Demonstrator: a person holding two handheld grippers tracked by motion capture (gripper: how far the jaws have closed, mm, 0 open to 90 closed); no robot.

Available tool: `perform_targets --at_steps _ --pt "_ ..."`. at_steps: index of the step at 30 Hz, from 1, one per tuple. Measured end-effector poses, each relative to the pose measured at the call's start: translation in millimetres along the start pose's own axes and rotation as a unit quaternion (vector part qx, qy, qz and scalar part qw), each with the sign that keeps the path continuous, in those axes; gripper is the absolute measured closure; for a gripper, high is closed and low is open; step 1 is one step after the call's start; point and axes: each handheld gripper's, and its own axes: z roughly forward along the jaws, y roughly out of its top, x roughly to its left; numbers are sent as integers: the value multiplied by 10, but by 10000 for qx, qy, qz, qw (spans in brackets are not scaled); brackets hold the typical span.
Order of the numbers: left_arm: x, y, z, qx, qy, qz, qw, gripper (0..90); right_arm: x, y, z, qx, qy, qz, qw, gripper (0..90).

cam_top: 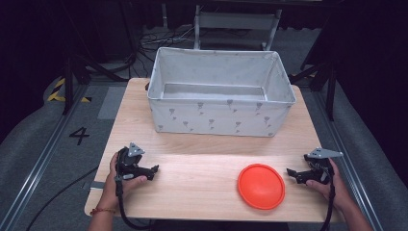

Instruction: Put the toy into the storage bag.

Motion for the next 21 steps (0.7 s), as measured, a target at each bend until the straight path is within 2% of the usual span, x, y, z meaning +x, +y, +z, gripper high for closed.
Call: perform_targets --at_steps 9,14,16,17,21 --pt "1 1 -3 22 -2 8 10000 2 -12 -9 -17 34 8 -1 10000 7" --pt "2 1 -2 12 -10 6 10000 2 -12 -7 -40 92 37 8 10000 39" --pt "1 1 -3 21 -2 9 10000 2 -4 0 -64 99 94 -32 9999 119" --pt "1 1 -3 21 -3 7 10000 2 7 8 -88 65 151 -91 9998 220" --pt "2 2 -3 21 -3 10 10000 2 68 27 -118 162 254 -250 9992 247"
